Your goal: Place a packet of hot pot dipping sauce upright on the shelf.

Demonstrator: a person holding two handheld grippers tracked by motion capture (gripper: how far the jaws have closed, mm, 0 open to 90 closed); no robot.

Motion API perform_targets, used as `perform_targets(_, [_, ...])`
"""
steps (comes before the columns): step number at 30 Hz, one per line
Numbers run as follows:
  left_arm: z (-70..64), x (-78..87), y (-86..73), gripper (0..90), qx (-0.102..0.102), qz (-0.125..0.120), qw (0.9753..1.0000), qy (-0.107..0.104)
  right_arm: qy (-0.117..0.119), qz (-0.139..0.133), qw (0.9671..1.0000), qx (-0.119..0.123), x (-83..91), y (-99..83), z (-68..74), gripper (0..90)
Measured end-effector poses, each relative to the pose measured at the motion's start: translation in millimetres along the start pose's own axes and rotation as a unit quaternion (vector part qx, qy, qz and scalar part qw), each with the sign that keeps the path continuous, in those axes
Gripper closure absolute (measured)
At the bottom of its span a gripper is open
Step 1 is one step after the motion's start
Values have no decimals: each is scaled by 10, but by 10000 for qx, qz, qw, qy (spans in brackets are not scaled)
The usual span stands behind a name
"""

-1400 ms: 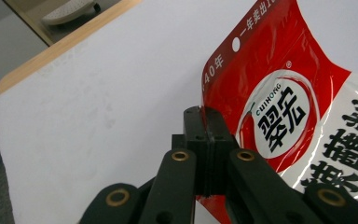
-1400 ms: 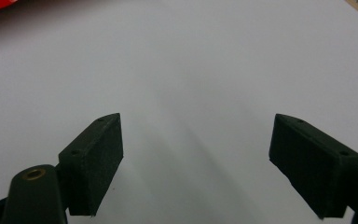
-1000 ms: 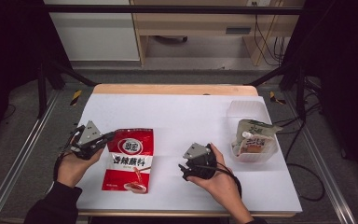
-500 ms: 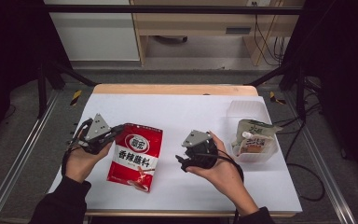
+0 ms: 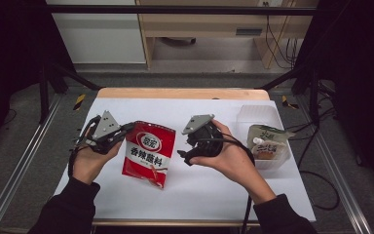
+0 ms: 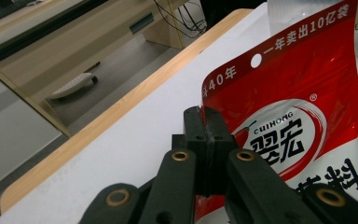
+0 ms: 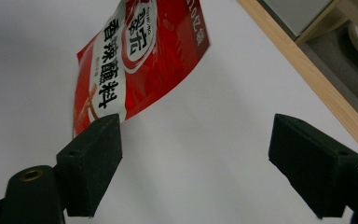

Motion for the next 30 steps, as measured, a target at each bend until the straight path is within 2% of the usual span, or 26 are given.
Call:
perform_targets(3, [7, 15, 26, 900, -77, 10, 10000, -14, 75, 172, 9998, 109, 8, 83, -9, 188])
perform_targets(4, [1, 20, 38, 900, -40, -6, 10000, -17, 108, 211, 9996, 134, 6, 110, -11, 192])
perform_targets(6, [0, 36, 56, 900, -54, -15, 10000, -34, 58, 221, 9996, 194, 13, 170, -33, 216])
perform_targets(9, [-10, 52, 75, 900, -100, -17, 9999, -60, 147, 250, 9994, 188, 6, 239, -60, 230])
perform_targets(14, [-34, 72, 90, 900, -116, -24, 9999, -93, 300, 316, 9987, 280, -64, 325, -90, 256])
perform_targets(18, [-47, 92, 114, 900, -152, -47, 9998, -110, 483, 347, 9979, 240, -160, 385, -88, 305])
perform_targets(24, [-67, 107, 138, 900, -190, -75, 9997, -139, 787, 515, 9954, 197, -298, 416, -71, 415])
perform_targets(30, [-88, 120, 164, 900, -221, -92, 9996, -165, 1040, 773, 9913, 235, -425, 418, -44, 525])
Point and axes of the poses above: each handheld gripper's, and its own axes: x roughly backward along the jaws, y roughly out of its top, z roughly to its left, the point moved 7 cm from there along -x, roughly forward along the jaws, and after that the axes turned 15 degrees about y, right-handed, at the moved point
